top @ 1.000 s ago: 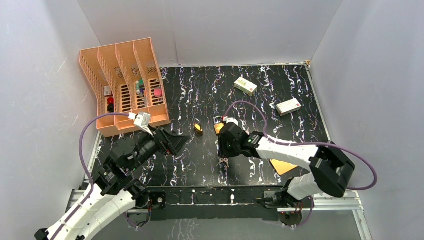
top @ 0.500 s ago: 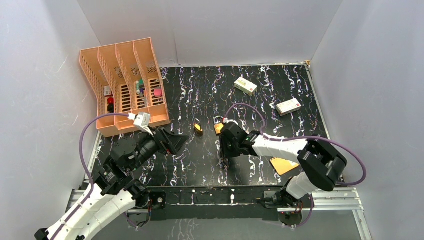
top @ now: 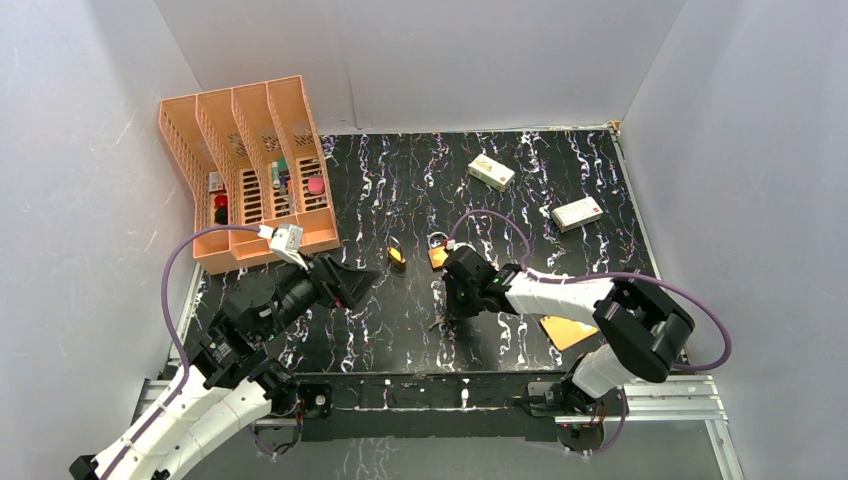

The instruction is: Unlock with the key

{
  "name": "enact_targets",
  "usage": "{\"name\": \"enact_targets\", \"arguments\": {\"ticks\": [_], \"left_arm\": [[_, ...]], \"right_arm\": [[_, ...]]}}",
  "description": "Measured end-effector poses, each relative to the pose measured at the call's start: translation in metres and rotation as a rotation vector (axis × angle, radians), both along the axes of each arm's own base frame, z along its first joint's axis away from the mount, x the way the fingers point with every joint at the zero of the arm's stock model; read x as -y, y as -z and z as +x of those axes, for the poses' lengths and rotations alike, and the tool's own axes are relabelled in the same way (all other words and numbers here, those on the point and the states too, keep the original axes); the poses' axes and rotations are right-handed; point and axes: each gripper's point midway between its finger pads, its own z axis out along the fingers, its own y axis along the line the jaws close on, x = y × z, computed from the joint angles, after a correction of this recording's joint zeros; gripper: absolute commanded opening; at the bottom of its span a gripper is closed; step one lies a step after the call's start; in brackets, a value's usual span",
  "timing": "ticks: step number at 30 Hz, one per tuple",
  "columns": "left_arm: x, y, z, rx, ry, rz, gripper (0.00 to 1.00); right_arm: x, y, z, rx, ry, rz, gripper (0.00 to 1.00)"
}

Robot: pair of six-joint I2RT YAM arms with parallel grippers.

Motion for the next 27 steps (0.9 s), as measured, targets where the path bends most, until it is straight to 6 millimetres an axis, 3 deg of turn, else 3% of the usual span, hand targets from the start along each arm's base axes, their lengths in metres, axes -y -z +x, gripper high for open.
{"name": "enact_targets", "arguments": {"ticks": [2,7,11,15,19,23,27], "left_arm": [[0.0,0.0,0.0,-0.002,0.0,-0.001,0.98],[0.002,0.003,0.001,-0.013,0.0,0.005,0.98],[0.002,0.003,0.002,-0.013,0.001,0.01,0.98],[0.003,-0.003,0.005,0.015,0.003,0.015,0.97],[0.01,-0.019,0.009,0.063,0.029,0.027,0.97],[0.025,-0.044,0.014,0.139,0.089,0.04,0.92],[0.05,-0.083,0.015,0.257,0.209,0.03,0.83]], "right_arm": [[0.0,0.0,0.0,0.002,-0.006,-0.003,0.0],[0.003,-0.002,-0.001,0.008,-0.018,-0.011,0.0],[0.009,-0.03,-0.002,0.057,-0.04,0.008,0.0],[0.003,-0.1,0.01,0.2,-0.081,0.097,0.0],[0.001,-0.187,0.017,0.38,-0.148,0.197,0.0],[0.007,-0.265,0.008,0.541,-0.245,0.293,0.0],[0.016,-0.341,-0.009,0.691,-0.341,0.393,0.0]]}}
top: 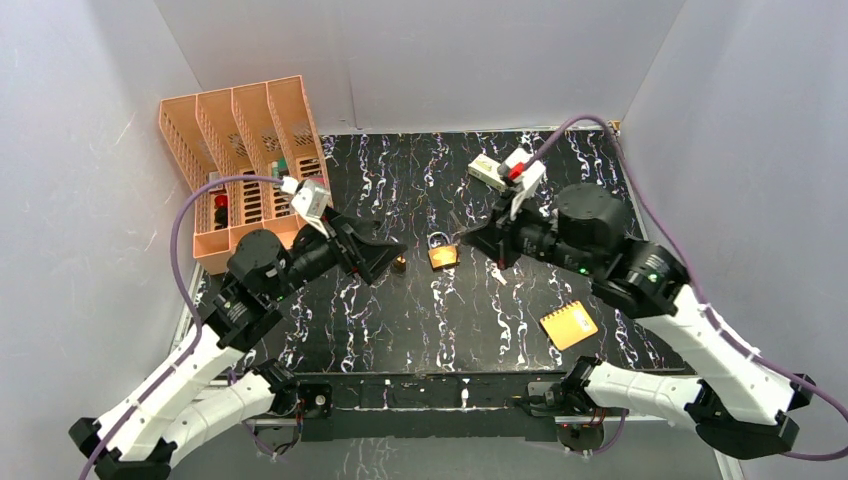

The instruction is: Unlock with the key

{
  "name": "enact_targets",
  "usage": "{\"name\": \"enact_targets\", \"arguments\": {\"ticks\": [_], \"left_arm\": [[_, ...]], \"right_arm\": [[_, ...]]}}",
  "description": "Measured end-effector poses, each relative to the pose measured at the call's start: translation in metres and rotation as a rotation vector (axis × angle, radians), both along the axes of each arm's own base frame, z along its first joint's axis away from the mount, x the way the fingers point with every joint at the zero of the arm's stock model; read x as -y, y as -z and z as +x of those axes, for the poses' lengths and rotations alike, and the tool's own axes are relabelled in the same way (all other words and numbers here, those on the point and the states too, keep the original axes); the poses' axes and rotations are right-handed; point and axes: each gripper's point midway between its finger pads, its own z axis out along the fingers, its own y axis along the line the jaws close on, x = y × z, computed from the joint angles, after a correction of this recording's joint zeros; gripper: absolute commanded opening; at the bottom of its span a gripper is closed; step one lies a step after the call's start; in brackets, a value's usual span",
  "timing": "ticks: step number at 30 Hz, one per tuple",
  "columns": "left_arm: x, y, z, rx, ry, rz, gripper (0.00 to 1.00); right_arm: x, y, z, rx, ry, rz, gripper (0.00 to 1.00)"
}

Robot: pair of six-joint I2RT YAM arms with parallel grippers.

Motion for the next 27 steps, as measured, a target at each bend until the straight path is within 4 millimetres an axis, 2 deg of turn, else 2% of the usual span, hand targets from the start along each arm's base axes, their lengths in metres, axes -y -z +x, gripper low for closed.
{"name": "enact_targets", "arguments": {"ticks": [2,5,9,18,25,27], "left_arm": [[0.014,-0.016,-0.003,0.055,0.081,-0.011,0.79],[0.034,-0.031,-0.011,0.108,0.205,-0.03,0.76],[0.054,-0.04,-0.024,0.138,0.358,-0.065,0.77],[0.072,-0.062,-0.05,0.201,0.587,-0.163,0.75],[0.087,-0.053,-0.054,0.153,0.713,-0.185,0.59],[0.089,-0.052,-0.056,0.142,0.738,-0.193,0.57]], "right_arm": [[0.003,-0.027,-0.009,0.055,-0.045,0.039,0.0],[0.005,-0.046,-0.021,0.093,-0.101,0.076,0.0],[0.004,-0.051,-0.032,0.099,-0.157,0.093,0.0],[-0.003,-0.06,-0.043,0.082,-0.217,0.147,0.0],[-0.008,-0.074,-0.046,0.084,-0.237,0.204,0.0],[-0.009,-0.077,-0.046,0.088,-0.24,0.215,0.0]]}}
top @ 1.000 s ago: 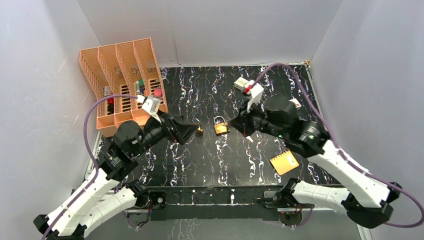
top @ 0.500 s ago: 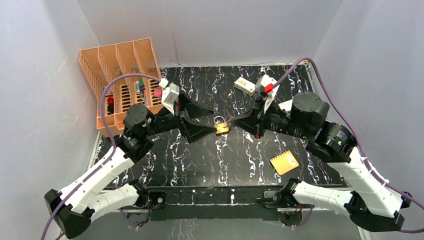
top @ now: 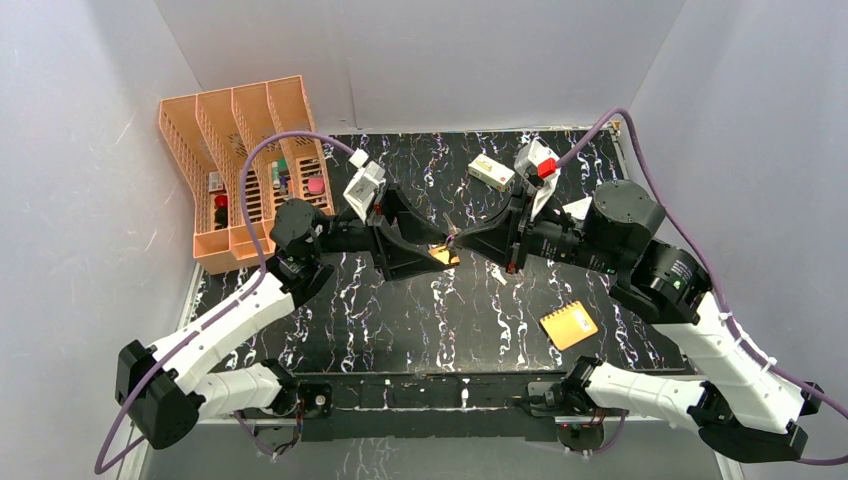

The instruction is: Unlock with the key

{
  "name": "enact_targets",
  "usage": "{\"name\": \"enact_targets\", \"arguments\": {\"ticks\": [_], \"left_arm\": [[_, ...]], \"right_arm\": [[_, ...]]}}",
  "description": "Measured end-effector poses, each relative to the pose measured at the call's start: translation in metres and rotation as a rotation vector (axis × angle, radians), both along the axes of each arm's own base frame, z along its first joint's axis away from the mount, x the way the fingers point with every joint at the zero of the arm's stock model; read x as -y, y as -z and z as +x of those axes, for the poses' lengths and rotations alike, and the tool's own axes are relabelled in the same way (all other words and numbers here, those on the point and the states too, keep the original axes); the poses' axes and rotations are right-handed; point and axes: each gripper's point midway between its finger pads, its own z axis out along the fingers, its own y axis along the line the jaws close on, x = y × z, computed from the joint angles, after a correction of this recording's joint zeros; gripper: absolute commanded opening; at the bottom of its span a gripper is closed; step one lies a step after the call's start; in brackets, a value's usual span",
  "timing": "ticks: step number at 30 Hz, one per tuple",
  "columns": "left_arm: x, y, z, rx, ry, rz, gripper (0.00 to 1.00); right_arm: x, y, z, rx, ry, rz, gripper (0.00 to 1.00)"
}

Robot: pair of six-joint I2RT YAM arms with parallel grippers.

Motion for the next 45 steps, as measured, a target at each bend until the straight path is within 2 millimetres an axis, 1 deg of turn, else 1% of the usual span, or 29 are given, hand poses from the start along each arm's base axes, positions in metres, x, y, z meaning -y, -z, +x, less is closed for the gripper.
{"name": "enact_targets", "arguments": {"ticks": [5,7,11,17,26,35,37,45], "left_arm": [[0.003,-0.003,-0.006,-0.009,0.05,-0.017,0.56],[0.002,-0.007,-0.008,-0.005,0.062,-0.03,0.53],[0.004,-0.011,-0.013,-0.002,0.089,-0.052,0.44],[0.007,-0.012,-0.02,-0.002,0.129,-0.061,0.4],[0.011,-0.011,-0.027,-0.002,0.157,-0.065,0.27],[0.014,-0.009,-0.027,-0.009,0.162,-0.061,0.06],[0.014,-0.009,-0.027,-0.007,0.162,-0.062,0.0],[0.013,-0.012,-0.026,0.005,0.146,-0.075,0.0]], "right_arm": [[-0.003,-0.004,0.002,0.0,0.0,0.018,0.0],[-0.004,-0.005,0.002,-0.005,0.0,0.022,0.0],[-0.005,-0.009,0.003,-0.001,0.0,0.041,0.0],[-0.006,-0.014,0.003,0.001,0.001,0.059,0.0],[-0.007,-0.016,0.003,-0.005,0.001,0.069,0.0],[-0.007,-0.016,0.003,-0.008,0.001,0.069,0.0],[-0.007,-0.016,0.003,-0.008,0.001,0.069,0.0],[-0.007,-0.015,0.003,-0.008,0.003,0.068,0.0]]}}
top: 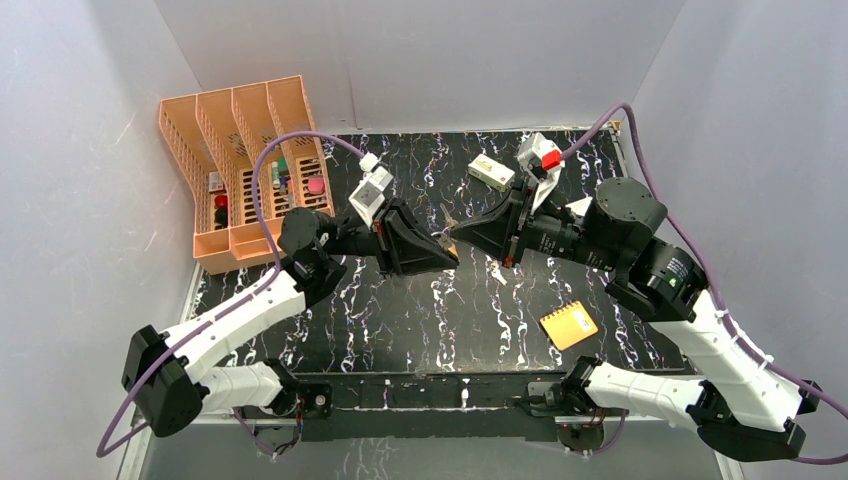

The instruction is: Unlock with the key

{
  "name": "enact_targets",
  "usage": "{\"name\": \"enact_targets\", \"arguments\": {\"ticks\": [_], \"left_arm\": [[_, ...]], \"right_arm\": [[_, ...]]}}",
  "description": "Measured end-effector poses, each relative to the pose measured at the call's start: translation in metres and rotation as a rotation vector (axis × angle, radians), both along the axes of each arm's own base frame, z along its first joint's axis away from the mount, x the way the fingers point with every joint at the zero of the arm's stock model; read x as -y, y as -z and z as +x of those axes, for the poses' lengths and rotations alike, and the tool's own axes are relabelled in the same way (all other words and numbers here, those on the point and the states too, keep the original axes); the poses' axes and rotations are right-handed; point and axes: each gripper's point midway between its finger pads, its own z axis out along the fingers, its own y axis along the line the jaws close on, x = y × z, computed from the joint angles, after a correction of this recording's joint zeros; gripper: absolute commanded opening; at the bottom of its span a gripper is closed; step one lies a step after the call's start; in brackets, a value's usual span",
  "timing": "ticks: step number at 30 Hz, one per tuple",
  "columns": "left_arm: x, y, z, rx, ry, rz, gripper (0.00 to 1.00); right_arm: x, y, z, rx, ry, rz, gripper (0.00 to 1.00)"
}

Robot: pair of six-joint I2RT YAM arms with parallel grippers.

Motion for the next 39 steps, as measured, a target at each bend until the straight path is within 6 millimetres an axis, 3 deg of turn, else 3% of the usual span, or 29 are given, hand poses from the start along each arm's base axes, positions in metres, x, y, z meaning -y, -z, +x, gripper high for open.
{"name": "enact_targets", "arguments": {"ticks": [3,7,10,12,18,24,28,33,39], "left_arm": [[-0.002,-0.002,0.001,0.009,-0.022,-0.009,0.0],[-0.005,0.0,0.004,0.027,-0.074,0.006,0.0],[-0.009,0.005,0.007,0.05,-0.136,0.04,0.0],[-0.012,0.009,0.009,0.067,-0.175,0.07,0.0],[-0.026,0.027,0.015,0.13,-0.276,0.216,0.0],[-0.039,0.045,0.007,0.161,-0.258,0.373,0.0],[-0.048,0.052,0.0,0.169,-0.237,0.452,0.0],[-0.059,0.057,-0.006,0.196,-0.228,0.508,0.0],[-0.064,0.068,-0.009,0.203,-0.221,0.556,0.0]], "right_arm": [[0.0,0.001,0.0,0.003,0.0,-0.004,0.04],[0.003,0.002,0.0,0.006,0.006,-0.011,0.43],[0.01,0.006,-0.001,0.011,0.024,-0.028,0.6],[0.016,0.009,-0.004,0.014,0.032,-0.04,0.66],[0.03,0.014,-0.01,0.037,0.032,-0.119,0.66],[0.011,-0.002,-0.016,0.093,-0.096,-0.162,0.6],[-0.014,0.019,-0.012,0.077,-0.197,-0.234,0.61],[-0.037,0.067,-0.006,-0.01,-0.284,-0.329,0.61],[-0.043,0.067,-0.01,-0.008,-0.326,-0.31,0.61]]}}
